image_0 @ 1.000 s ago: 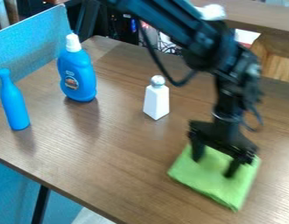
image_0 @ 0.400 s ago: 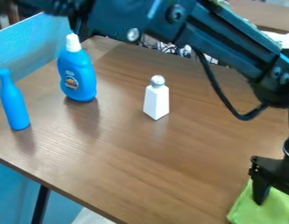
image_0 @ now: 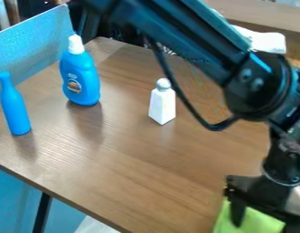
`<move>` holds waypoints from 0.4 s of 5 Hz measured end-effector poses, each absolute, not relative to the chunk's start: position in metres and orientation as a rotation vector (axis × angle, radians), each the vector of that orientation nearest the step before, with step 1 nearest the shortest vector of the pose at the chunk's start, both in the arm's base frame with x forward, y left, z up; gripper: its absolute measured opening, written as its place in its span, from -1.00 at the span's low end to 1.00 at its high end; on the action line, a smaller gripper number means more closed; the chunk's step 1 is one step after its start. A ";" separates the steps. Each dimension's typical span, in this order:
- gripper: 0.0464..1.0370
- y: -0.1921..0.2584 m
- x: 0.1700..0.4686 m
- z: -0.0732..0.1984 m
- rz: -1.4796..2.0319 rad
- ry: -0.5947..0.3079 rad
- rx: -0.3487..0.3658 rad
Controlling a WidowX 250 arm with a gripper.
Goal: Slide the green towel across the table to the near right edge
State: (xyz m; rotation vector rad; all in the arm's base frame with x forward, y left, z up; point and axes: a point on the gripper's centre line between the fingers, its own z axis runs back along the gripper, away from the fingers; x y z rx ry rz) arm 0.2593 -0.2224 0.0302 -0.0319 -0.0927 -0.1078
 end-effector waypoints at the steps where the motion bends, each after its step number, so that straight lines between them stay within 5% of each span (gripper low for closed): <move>1: 0.93 -0.197 0.259 0.043 -0.074 -0.145 -0.037; 2: 0.93 -0.180 0.274 0.061 -0.056 -0.201 -0.065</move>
